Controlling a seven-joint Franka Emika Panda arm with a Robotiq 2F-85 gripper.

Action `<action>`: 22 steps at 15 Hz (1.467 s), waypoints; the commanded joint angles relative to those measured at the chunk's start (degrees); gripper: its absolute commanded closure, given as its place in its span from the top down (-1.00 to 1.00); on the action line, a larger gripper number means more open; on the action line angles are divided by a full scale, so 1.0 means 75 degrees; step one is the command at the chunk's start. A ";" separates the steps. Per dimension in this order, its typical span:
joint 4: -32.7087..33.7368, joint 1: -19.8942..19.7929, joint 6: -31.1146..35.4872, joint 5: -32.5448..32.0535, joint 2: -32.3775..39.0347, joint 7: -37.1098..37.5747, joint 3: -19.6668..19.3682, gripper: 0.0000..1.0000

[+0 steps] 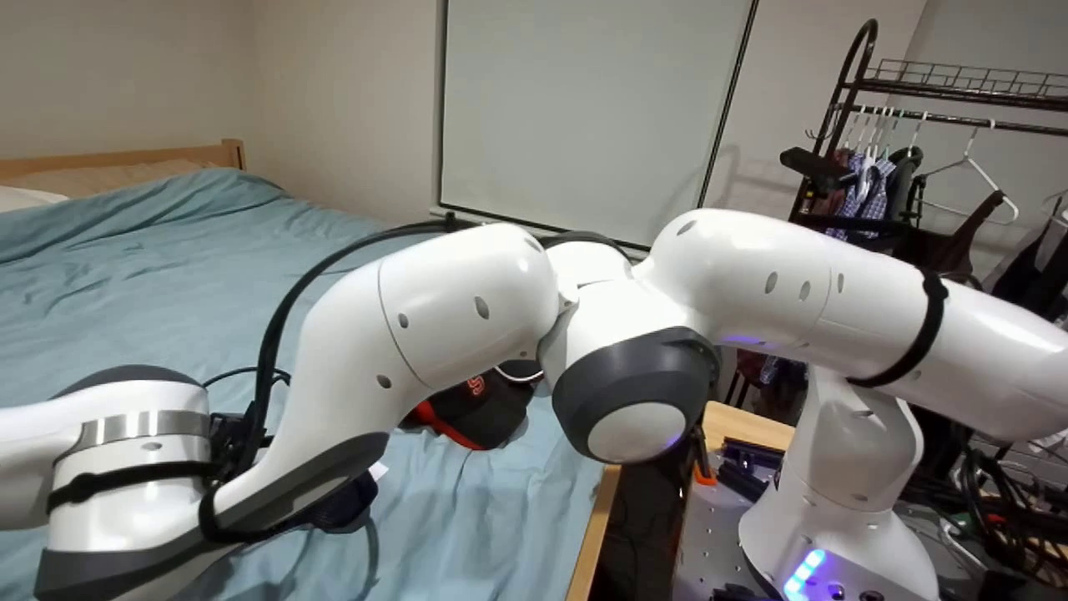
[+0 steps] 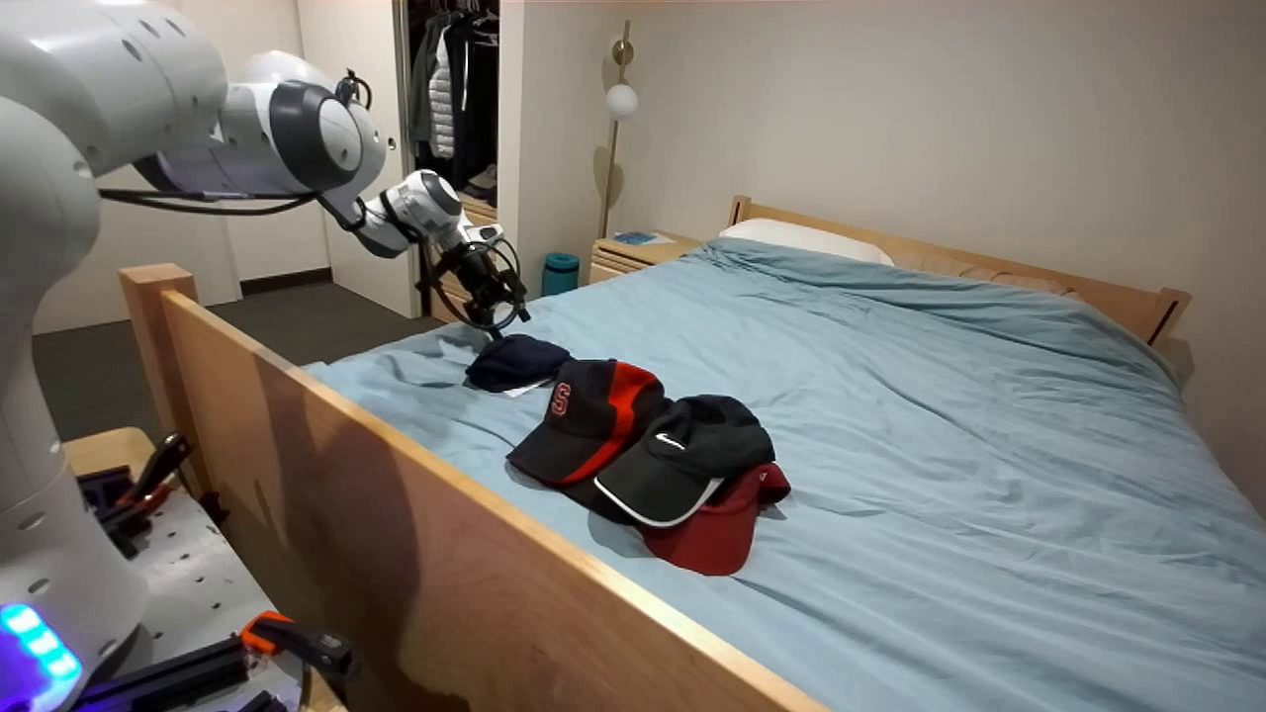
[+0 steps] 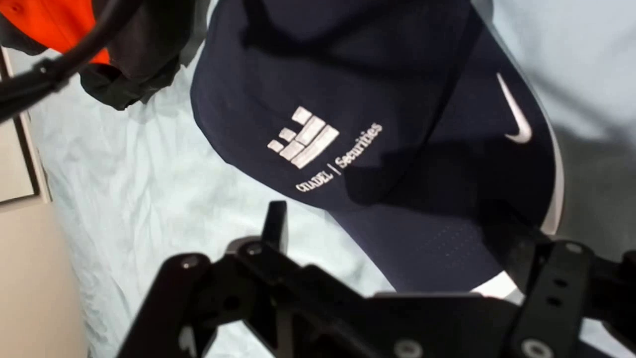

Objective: Take the blue cap on the left and put it on the pile of caps

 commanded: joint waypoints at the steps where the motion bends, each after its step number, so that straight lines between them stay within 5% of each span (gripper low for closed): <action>1: 0.1126 0.0038 -0.0027 -0.0205 0.0676 -0.0195 -0.0199 1.00; 22: 0.1587 0.0134 0.0279 -0.0551 0.1094 -0.0255 -0.0564 1.00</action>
